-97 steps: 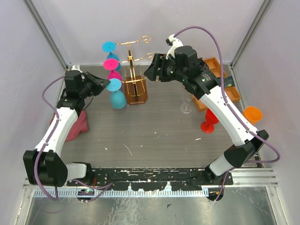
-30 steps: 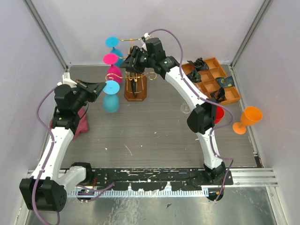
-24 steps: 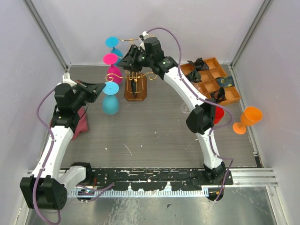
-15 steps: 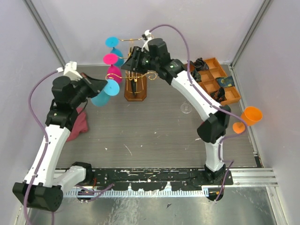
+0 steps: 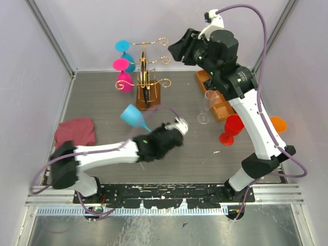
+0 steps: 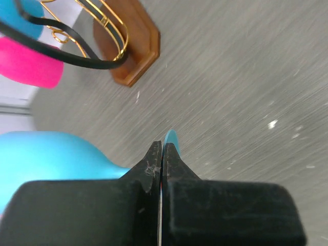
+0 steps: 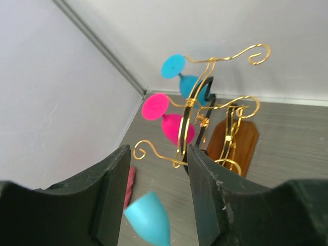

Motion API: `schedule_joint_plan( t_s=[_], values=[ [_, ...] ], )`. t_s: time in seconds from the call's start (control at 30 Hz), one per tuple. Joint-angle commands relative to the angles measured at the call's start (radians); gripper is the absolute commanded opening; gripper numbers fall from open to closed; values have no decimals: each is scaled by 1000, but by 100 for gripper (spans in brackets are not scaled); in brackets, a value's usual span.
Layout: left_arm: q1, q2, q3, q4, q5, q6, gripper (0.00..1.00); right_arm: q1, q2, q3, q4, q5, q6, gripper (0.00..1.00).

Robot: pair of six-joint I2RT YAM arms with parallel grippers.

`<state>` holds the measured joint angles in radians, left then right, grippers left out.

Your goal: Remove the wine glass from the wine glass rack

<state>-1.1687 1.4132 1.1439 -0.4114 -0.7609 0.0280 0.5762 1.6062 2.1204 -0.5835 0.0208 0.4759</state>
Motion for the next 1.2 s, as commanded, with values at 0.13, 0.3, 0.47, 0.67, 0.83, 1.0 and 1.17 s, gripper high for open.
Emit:
schedule_joint_plan(
  t_s=[0.13, 0.3, 0.47, 0.67, 0.83, 1.0, 1.17],
  values=[
    [-130, 313, -118, 419, -470, 309, 0, -32, 30, 48, -58, -51, -59, 54],
    [-151, 504, -147, 808, -522, 589, 0, -32, 101, 115, -88, -130, -43, 54],
    [-165, 693, -161, 1284, -531, 875, 0, -32, 103, 107, -85, -147, -33, 54],
    [-174, 802, -97, 1304, -463, 874, 0, -32, 81, 86, -87, -134, -44, 54],
    [-178, 872, -28, 1305, -424, 881, 0, -33, 68, 65, -88, -132, -45, 54],
    [-187, 959, 56, 1304, -367, 891, 0, -33, 62, 67, -102, -127, -48, 54],
    [-190, 1014, 94, 1300, -302, 874, 0, -41, 44, 77, -118, -112, -62, 54]
  ],
)
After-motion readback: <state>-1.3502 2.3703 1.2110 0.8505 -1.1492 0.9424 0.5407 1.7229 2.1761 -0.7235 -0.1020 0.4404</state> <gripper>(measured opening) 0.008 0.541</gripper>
